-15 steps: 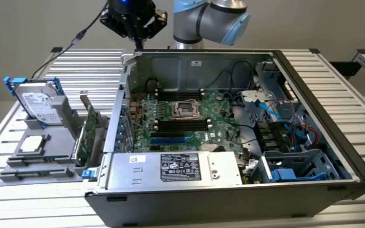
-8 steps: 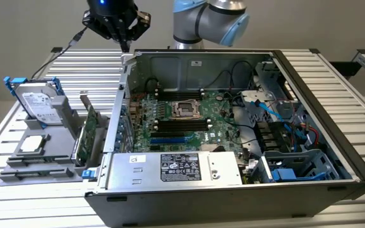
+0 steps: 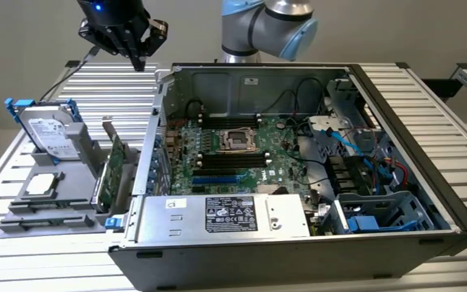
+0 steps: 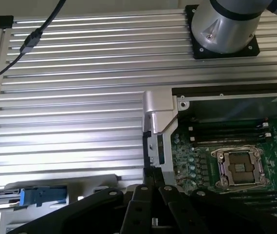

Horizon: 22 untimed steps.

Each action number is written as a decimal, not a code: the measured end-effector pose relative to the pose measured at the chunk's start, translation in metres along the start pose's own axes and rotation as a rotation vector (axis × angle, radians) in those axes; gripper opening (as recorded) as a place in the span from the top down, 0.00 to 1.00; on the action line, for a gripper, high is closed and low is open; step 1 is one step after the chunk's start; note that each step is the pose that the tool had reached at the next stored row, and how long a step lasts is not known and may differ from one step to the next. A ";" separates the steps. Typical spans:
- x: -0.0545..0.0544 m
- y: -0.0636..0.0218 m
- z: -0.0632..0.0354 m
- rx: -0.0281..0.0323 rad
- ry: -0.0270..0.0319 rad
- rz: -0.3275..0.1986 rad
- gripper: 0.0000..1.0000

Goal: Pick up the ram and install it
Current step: 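Reach for the ram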

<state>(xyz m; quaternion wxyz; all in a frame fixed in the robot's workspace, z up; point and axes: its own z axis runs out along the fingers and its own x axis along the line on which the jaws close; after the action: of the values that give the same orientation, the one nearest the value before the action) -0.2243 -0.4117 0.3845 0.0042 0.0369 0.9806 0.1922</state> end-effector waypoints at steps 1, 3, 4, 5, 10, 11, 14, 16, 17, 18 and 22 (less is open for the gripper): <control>0.004 -0.0014 -0.0001 0.0001 0.0000 0.000 0.89; 0.011 -0.0035 -0.0002 0.0016 0.0002 0.000 0.89; 0.013 -0.0042 -0.0002 0.0040 0.0009 0.000 0.89; 0.015 -0.0047 0.0000 0.0097 0.0026 0.001 0.89; 0.020 -0.0053 -0.0002 0.0810 0.0094 0.004 0.89; 0.021 -0.0054 -0.0002 0.0989 0.0107 0.005 0.89; 0.025 -0.0057 -0.0002 0.1429 0.0139 0.007 0.89; 0.030 -0.0061 -0.0002 0.1641 0.0148 0.007 0.89; 0.032 -0.0063 -0.0003 0.1742 0.0154 0.007 0.89; 0.034 -0.0065 -0.0003 0.1838 0.0159 0.008 0.89; 0.041 -0.0072 -0.0002 0.2267 0.0235 0.011 0.89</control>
<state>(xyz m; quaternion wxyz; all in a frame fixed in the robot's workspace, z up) -0.2660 -0.4154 0.3822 -0.0125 0.0401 0.9959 0.0805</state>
